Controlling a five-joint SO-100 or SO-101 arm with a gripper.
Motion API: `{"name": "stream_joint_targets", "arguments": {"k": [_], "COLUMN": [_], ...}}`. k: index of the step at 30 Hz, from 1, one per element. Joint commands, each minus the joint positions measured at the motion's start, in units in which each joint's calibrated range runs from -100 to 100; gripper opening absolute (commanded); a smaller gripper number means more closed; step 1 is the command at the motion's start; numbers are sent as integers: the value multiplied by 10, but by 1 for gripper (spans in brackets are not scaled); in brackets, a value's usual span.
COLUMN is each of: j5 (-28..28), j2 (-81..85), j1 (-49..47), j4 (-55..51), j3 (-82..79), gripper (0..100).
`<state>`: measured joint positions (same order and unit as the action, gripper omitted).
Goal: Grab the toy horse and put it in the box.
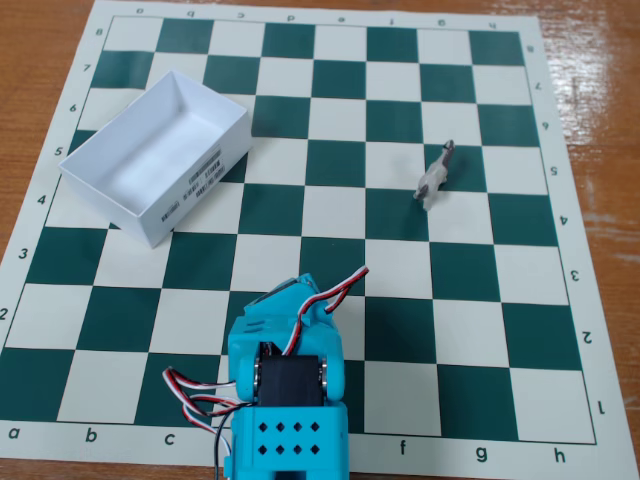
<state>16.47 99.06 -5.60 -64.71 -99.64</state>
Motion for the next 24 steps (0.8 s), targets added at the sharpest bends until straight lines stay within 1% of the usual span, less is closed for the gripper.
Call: {"name": "stream_joint_targets", "arguments": {"k": [1,14,18,22,24], "j5": [2,6,64,146,166], "j2": [5,5,5,-5,-30], "j1": [-5,-15,-3,24,41], "j4": [-2,-3,0,3,28], "j3": [-4,-4,-4,-4,-4], "gripper": [11,11,11,11,11]}}
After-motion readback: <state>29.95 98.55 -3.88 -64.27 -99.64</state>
